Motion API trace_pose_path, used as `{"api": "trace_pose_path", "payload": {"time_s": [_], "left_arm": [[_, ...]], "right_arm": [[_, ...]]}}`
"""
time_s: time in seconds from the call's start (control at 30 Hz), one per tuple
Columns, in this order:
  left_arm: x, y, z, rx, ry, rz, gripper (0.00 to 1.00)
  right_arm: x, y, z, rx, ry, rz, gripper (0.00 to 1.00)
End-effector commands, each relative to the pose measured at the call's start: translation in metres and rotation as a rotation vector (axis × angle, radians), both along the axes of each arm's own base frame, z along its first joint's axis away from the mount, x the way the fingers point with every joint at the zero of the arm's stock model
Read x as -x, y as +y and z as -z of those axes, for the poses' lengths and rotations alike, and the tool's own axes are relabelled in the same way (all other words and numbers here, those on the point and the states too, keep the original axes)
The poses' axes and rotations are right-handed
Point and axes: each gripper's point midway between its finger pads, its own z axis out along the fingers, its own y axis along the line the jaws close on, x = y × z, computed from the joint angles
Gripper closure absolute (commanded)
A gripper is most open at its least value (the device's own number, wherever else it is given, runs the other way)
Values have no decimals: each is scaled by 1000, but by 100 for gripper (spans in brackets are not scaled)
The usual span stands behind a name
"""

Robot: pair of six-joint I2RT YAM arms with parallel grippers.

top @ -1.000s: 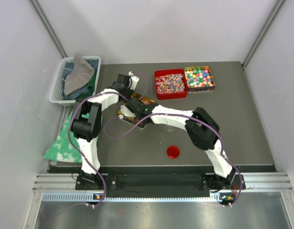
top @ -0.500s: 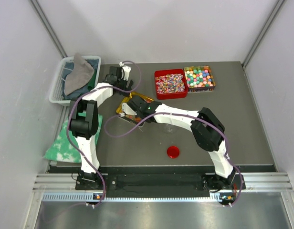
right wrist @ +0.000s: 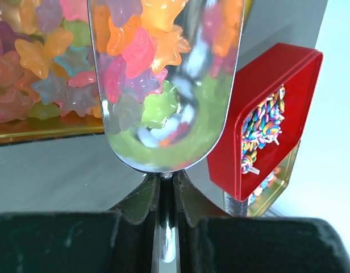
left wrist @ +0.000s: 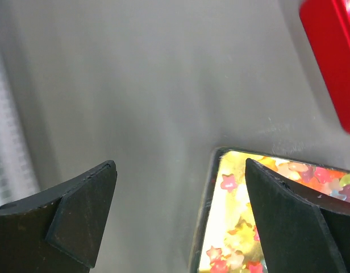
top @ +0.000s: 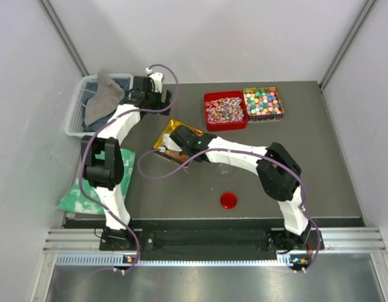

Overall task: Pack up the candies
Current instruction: Scoop the fake candies from the storage box.

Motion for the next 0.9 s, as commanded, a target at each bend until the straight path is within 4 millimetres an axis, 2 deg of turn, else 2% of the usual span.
{"api": "trace_pose_path", "payload": {"time_s": [0.0,0.1,0.17,0.2,0.27,0.3,0.37,0.53,0.6,0.63,0.67,0.83,0.87], "left_arm": [[-2,29,-85,85,-147,-80,1],[4,46,-95,96,-158,-100,1],[11,52,-94,104,-150,-101,1],[15,55,-100,130,-156,-121,1],[21,57,-96,132,-145,-122,1],[25,58,-100,138,-153,-119,1],[30,58,-96,142,-144,-113,1],[41,49,-99,165,-141,-64,1],[45,44,-96,175,-130,-32,1],[48,40,-94,186,-120,-14,1],[51,36,-90,195,-109,1,1],[66,18,-74,184,-77,85,1],[70,8,-72,195,-70,115,1]], "right_arm": [[-5,11,-68,-239,-59,50,100],[-7,12,-84,-332,-41,85,100],[-9,12,-93,-402,-22,111,100],[-6,17,-105,-460,-2,96,100],[-2,20,-114,-542,63,105,100],[-2,22,-128,-586,68,102,100],[1,25,-139,-639,89,94,100],[11,17,-160,-663,91,73,100],[14,3,-159,-597,75,68,100],[16,-6,-168,-588,58,63,100],[18,-15,-168,-546,52,47,100],[37,-78,-163,-404,66,43,100],[47,-92,-163,-388,65,24,100]]}}
